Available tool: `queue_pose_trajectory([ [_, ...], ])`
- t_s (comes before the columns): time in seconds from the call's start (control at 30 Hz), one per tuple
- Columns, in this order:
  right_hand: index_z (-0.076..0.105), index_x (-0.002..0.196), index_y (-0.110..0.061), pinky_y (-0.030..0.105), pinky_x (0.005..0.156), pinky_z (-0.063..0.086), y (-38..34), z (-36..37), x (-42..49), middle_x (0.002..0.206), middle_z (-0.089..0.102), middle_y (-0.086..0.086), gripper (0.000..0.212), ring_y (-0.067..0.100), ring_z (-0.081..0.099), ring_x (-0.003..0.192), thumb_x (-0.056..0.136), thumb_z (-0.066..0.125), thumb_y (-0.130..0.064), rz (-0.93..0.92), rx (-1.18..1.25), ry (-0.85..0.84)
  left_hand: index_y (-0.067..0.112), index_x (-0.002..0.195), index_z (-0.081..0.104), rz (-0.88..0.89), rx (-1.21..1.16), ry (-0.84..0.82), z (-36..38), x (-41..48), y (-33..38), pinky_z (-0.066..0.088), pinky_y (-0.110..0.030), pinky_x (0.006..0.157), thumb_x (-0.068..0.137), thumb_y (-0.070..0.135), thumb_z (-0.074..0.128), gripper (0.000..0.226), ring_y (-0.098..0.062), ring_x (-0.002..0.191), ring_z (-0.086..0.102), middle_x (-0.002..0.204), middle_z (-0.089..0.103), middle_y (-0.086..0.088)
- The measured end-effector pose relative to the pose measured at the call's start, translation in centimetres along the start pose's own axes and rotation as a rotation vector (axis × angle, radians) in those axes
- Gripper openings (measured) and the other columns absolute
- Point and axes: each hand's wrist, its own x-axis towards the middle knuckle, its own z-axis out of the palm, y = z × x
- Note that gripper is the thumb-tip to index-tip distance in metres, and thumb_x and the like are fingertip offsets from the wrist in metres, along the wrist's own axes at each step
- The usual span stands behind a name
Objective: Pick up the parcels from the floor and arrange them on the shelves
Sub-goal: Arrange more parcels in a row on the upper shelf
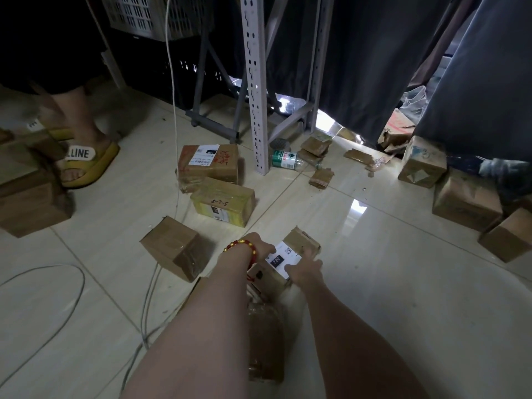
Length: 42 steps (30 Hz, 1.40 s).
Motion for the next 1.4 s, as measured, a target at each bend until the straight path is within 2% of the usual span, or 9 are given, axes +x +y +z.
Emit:
queue_pose_trajectory([
  [0.2, 0.015, 0.148, -0.021, 0.044, 0.096, 0.046, -0.7, 1.3, 0.5, 0.14, 0.031, 0.019, 0.107, 0.034, 0.041, 0.125, 0.071, 0.08, -0.057, 0.051, 0.178, 0.028, 0.002, 0.135, 0.049, -0.016, 0.006, -0.015, 0.2, -0.2, 0.7, 0.044, -0.041, 0.094, 0.093, 0.034, 0.057, 0.053, -0.036, 0.121, 0.051, 0.134, 0.052, -0.017],
  [0.3, 0.019, 0.14, -0.016, 0.047, 0.094, 0.049, -2.5, 2.3, 0.5, 0.139, 0.03, 0.021, 0.096, 0.038, 0.044, 0.123, 0.072, 0.075, -0.056, 0.112, 0.169, 0.067, 0.006, 0.108, 0.057, 0.01, 0.002, -0.031, 0.3, -0.3, 1.3, 0.048, -0.039, 0.089, 0.087, 0.035, 0.057, 0.037, -0.035, 0.104, 0.059, 0.107, 0.059, -0.012],
  [0.4, 0.018, 0.145, -0.017, 0.054, 0.1, 0.045, -4.2, 3.1, 0.7, 0.149, 0.019, 0.025, 0.086, 0.043, 0.041, 0.128, 0.078, 0.066, -0.044, 0.199, 0.112, 0.139, 0.012, 0.103, 0.055, 0.013, 0.008, -0.027, 0.7, -0.4, 1.6, 0.049, -0.047, 0.096, 0.081, 0.038, 0.056, 0.034, -0.035, 0.103, 0.059, 0.111, 0.061, -0.012],
  [0.6, -0.002, 0.156, -0.022, 0.056, 0.104, 0.036, -3.9, 3.6, 0.0, 0.16, -0.006, 0.023, 0.099, 0.038, 0.027, 0.139, 0.086, 0.059, -0.055, 0.155, -0.064, 0.153, 0.007, 0.14, 0.041, 0.089, -0.084, 0.059, 0.5, -0.8, 2.1, 0.043, -0.036, 0.102, 0.095, 0.029, 0.057, 0.052, -0.03, 0.127, 0.048, 0.143, 0.046, -0.014],
  [0.77, 0.02, 0.148, -0.038, 0.057, 0.103, 0.037, -4.4, 3.5, 0.5, 0.156, 0.0, 0.019, 0.091, 0.038, 0.026, 0.137, 0.074, 0.069, -0.06, 0.104, -0.124, 0.198, 0.007, 0.145, 0.036, 0.103, -0.099, 0.095, -0.8, -0.6, 1.0, 0.04, -0.036, 0.104, 0.096, 0.027, 0.055, 0.056, -0.032, 0.132, 0.044, 0.147, 0.042, -0.015],
  [0.9, 0.013, 0.151, -0.039, 0.059, 0.103, 0.036, -3.1, 3.8, 0.6, 0.154, -0.002, 0.018, 0.102, 0.04, 0.022, 0.139, 0.07, 0.065, -0.074, 0.109, -0.202, 0.205, 0.006, 0.146, 0.035, 0.113, -0.093, 0.118, -1.8, -0.5, 0.3, 0.039, -0.035, 0.101, 0.097, 0.028, 0.055, 0.058, -0.032, 0.132, 0.043, 0.148, 0.04, -0.015],
  [1.0, 0.009, 0.151, -0.036, 0.052, 0.101, 0.041, -2.4, 3.9, 0.3, 0.153, -0.003, 0.017, 0.108, 0.037, 0.027, 0.134, 0.069, 0.073, -0.064, 0.122, -0.197, 0.236, 0.006, 0.148, 0.034, 0.114, -0.088, 0.124, -2.3, -0.4, -0.2, 0.038, -0.036, 0.103, 0.098, 0.03, 0.054, 0.059, -0.032, 0.134, 0.041, 0.15, 0.039, -0.014],
  [1.17, 0.011, 0.151, -0.031, 0.05, 0.105, 0.04, -1.2, 3.6, 0.2, 0.153, 0.002, 0.016, 0.105, 0.037, 0.031, 0.132, 0.072, 0.076, -0.056, 0.109, 0.034, 0.311, 0.006, 0.148, 0.035, 0.129, -0.086, 0.134, -3.2, -0.2, -0.9, 0.038, -0.035, 0.103, 0.097, 0.031, 0.055, 0.06, -0.032, 0.134, 0.041, 0.15, 0.039, -0.014],
  [1.4, 0.02, 0.153, -0.029, 0.055, 0.101, 0.047, -3.2, 0.5, 1.4, 0.146, 0.025, 0.012, 0.099, 0.038, 0.043, 0.127, 0.075, 0.079, -0.045, 0.036, 0.768, 0.365, 0.005, 0.141, 0.042, 0.116, -0.155, 0.18, -4.1, 0.8, -1.8, 0.04, -0.037, 0.1, 0.095, 0.036, 0.059, 0.058, -0.032, 0.126, 0.047, 0.141, 0.049, -0.015],
])
